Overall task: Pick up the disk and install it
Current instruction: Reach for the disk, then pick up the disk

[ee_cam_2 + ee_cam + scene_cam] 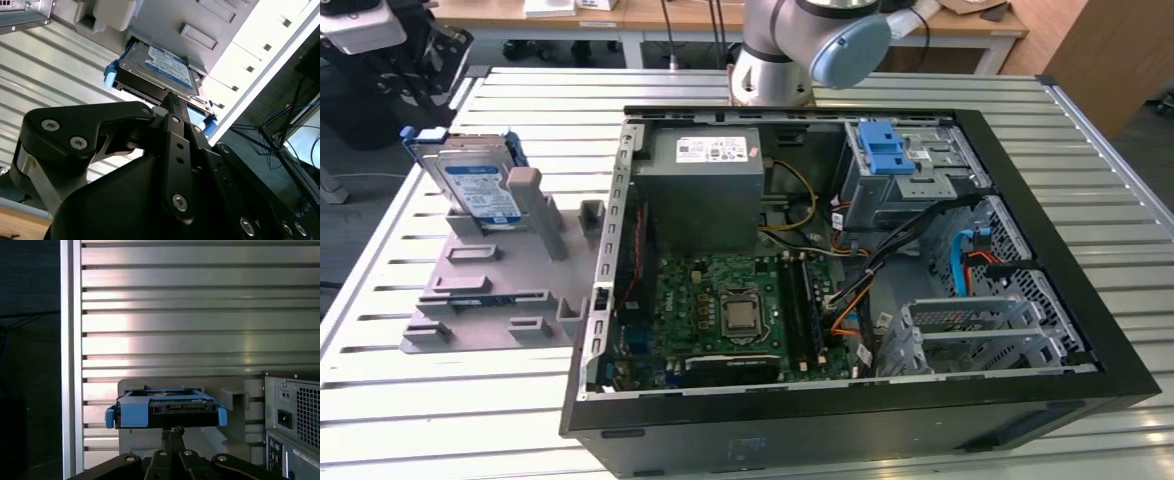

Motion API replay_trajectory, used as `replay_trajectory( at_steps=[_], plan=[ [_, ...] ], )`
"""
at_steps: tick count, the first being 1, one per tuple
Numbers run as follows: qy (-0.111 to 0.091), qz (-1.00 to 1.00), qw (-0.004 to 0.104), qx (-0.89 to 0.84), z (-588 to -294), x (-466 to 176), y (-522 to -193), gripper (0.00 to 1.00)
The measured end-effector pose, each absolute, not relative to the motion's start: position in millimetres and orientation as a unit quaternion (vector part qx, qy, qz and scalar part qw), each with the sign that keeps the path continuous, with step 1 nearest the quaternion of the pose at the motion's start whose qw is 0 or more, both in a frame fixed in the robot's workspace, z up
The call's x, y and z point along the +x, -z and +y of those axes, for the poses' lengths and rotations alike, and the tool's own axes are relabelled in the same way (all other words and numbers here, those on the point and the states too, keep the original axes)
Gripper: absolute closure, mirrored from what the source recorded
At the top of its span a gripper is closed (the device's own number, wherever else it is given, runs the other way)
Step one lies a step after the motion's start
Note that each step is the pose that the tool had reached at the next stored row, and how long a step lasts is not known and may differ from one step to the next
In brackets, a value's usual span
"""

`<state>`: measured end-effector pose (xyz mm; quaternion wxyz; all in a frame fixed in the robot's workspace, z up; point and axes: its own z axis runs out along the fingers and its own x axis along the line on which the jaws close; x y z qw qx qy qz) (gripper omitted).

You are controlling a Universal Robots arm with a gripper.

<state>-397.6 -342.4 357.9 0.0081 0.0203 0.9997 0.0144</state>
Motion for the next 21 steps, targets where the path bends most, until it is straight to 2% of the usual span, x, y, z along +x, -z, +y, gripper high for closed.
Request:
replay_trajectory(
  at_steps=[21],
  plan=[
    [-0.014, 0.999, 0.008, 0.042, -341, -419, -355, 0.89]
  ],
)
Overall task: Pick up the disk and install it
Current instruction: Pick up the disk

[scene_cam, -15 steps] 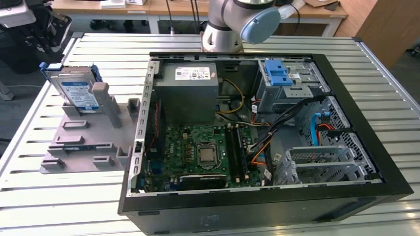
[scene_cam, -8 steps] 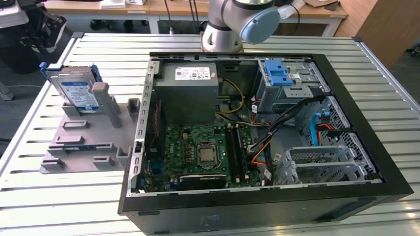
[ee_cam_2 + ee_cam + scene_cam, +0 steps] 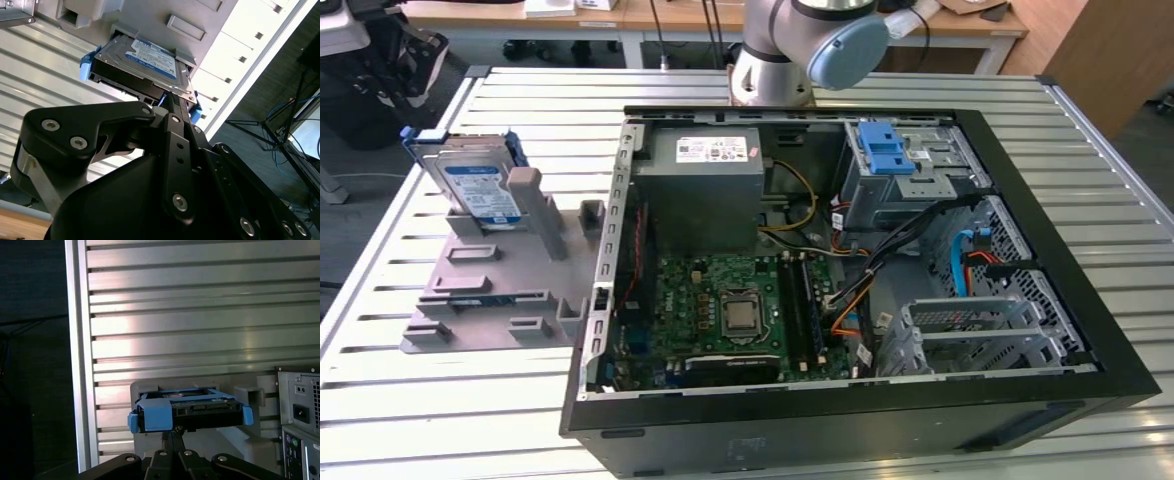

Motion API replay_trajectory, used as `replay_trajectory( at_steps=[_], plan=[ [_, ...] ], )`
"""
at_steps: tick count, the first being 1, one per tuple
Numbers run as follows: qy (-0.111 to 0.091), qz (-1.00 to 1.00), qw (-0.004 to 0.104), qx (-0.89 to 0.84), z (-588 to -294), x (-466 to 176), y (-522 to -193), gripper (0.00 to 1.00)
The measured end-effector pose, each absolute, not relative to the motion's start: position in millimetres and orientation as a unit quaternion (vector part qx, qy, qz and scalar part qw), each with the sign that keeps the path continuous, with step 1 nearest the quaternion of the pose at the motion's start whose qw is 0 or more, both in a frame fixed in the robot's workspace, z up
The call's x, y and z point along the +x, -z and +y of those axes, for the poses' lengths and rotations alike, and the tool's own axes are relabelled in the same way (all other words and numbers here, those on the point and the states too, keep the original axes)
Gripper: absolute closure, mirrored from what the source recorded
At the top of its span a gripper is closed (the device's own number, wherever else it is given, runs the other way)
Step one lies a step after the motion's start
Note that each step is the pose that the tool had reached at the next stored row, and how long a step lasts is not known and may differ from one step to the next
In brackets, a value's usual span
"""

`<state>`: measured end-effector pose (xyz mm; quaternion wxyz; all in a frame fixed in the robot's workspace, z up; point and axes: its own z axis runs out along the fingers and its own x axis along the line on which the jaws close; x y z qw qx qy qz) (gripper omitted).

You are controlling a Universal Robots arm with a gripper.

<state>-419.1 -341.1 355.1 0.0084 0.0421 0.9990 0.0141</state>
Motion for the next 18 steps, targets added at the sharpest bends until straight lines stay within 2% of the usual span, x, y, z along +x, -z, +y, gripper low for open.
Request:
replay_trajectory(
  at_steps=[18],
  plan=[
    [-0.015, 1.0, 0.007, -0.019, -341.1, -419.2, -354.8, 0.89]
  ],
)
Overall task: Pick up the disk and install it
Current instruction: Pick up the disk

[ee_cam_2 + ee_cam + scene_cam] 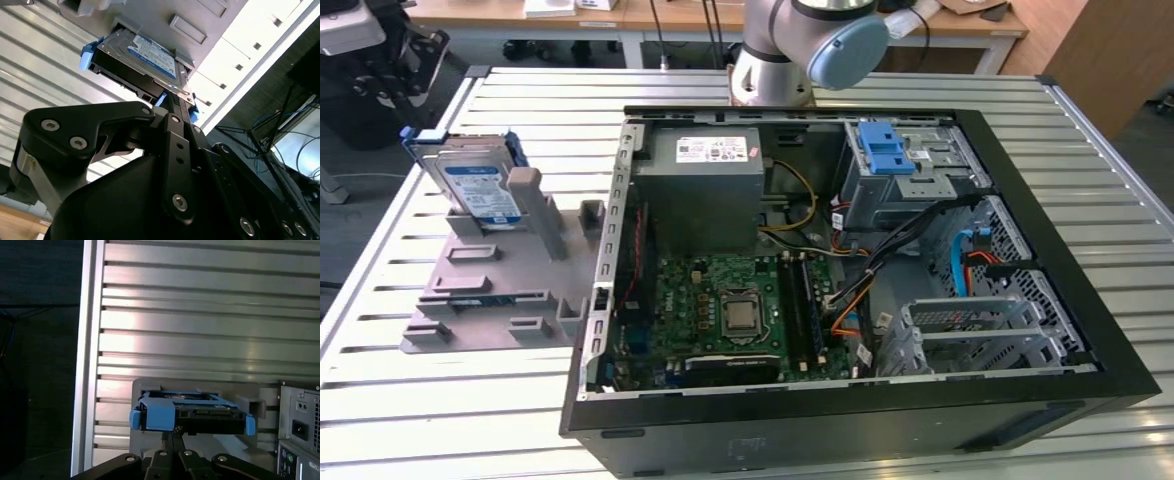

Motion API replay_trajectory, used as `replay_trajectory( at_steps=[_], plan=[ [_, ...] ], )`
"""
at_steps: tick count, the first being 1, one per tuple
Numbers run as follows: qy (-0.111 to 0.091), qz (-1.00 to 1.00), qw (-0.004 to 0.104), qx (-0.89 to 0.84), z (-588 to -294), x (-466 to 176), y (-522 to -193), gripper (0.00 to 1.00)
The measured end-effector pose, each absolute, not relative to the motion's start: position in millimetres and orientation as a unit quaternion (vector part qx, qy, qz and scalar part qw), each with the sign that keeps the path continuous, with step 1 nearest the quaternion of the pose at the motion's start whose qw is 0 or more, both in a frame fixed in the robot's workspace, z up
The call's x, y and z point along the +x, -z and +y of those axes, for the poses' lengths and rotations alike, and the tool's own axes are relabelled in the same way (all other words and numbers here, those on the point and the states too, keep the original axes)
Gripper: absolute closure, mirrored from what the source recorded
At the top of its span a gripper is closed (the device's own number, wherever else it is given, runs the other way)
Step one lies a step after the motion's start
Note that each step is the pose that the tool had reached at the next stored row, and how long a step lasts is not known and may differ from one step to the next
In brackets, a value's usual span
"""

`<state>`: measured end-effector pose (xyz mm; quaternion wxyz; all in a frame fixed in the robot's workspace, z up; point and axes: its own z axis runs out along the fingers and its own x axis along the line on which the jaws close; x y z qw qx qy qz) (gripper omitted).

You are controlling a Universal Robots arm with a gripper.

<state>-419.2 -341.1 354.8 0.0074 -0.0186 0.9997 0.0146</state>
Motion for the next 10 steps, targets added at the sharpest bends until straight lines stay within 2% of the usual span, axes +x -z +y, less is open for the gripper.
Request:
replay_trajectory(
  at_steps=[10],
  plan=[
    [-0.015, 0.994, 0.006, -0.11, -341.1, -419.2, -354.2, 0.89]
  ],
)
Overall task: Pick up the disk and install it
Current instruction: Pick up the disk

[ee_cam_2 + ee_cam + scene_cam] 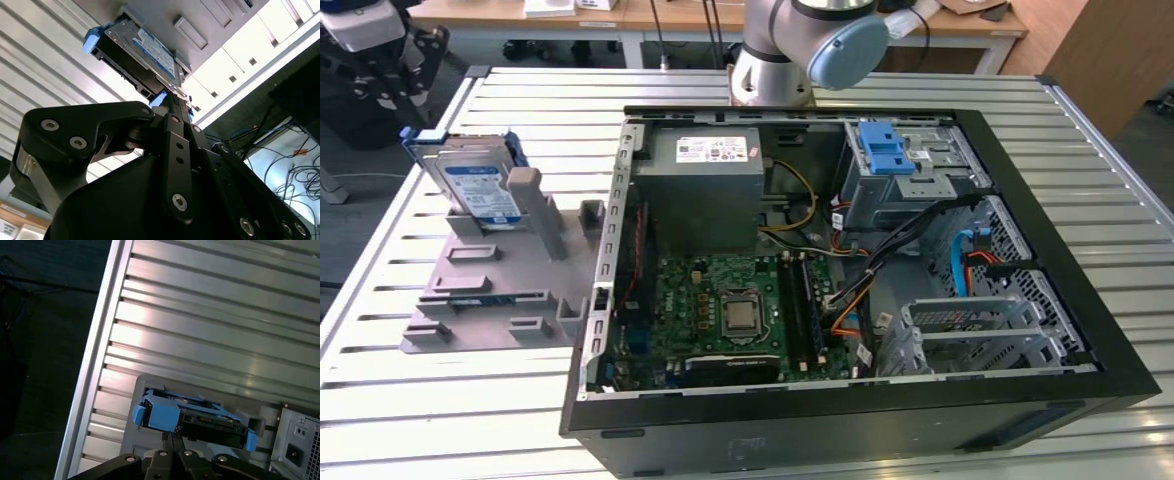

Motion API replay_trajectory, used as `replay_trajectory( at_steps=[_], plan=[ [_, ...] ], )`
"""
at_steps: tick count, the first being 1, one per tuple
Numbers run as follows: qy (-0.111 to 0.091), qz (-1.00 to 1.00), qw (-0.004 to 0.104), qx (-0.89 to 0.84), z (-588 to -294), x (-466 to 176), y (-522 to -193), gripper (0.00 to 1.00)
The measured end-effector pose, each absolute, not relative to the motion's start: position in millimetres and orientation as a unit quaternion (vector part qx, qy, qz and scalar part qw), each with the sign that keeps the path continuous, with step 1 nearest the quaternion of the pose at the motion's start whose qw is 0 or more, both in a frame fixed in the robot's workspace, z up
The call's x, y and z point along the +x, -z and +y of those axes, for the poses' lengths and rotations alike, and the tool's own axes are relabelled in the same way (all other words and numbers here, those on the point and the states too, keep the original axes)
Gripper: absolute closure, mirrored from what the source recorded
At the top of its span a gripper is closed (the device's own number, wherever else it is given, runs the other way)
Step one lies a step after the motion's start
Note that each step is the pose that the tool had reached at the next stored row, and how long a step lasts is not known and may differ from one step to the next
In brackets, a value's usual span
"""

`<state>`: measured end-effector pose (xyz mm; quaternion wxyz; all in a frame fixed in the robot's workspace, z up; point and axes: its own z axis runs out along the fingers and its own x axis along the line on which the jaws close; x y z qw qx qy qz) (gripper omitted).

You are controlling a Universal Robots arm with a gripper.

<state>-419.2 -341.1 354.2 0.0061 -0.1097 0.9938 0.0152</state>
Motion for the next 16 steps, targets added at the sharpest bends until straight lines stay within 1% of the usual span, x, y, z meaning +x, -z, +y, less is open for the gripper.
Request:
replay_trajectory(
  at_steps=[11, 16],
  plan=[
    [-0.016, 0.978, 0.005, -0.207, -341.1, -419.2, -353.4, 0.89],
    [-0.016, 0.977, 0.005, -0.212, -341.1, -419.2, -353.4, 0.89]
  ],
)
